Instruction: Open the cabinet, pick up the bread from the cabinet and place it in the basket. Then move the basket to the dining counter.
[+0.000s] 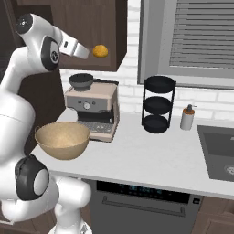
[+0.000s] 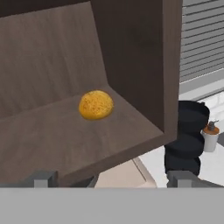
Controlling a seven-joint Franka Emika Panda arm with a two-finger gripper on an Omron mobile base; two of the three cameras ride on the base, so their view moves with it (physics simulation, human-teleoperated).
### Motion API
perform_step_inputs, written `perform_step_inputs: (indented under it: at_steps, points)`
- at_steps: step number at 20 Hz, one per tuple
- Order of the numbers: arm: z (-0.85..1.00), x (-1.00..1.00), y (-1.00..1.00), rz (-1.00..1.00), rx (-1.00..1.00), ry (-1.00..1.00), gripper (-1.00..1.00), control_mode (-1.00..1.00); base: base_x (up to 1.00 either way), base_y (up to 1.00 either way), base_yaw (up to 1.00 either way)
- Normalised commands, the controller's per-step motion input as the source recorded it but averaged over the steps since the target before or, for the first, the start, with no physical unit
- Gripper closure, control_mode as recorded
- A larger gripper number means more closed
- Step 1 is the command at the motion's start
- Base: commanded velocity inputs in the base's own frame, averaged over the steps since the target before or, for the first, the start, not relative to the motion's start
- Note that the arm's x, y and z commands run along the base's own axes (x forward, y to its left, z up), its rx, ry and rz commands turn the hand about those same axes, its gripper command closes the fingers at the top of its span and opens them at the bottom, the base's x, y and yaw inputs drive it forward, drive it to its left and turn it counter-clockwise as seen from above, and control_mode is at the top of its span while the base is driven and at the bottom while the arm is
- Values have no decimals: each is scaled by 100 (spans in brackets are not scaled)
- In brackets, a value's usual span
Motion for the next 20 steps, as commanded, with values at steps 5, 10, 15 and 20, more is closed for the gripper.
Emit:
perform_step_inputs:
  at_steps: [5, 10, 15, 20]
  points:
    - [0, 43, -8, -4, -2, 9, -100, -100, 0, 0, 0]
    - [0, 11, -20, 0, 0, 2, -100, -100, 0, 0, 0]
    - [-8, 20, -8, 0, 0, -3, -100, -100, 0, 0, 0]
    - [-12, 54, 0, 0, 0, 0, -100, -100, 0, 0, 0]
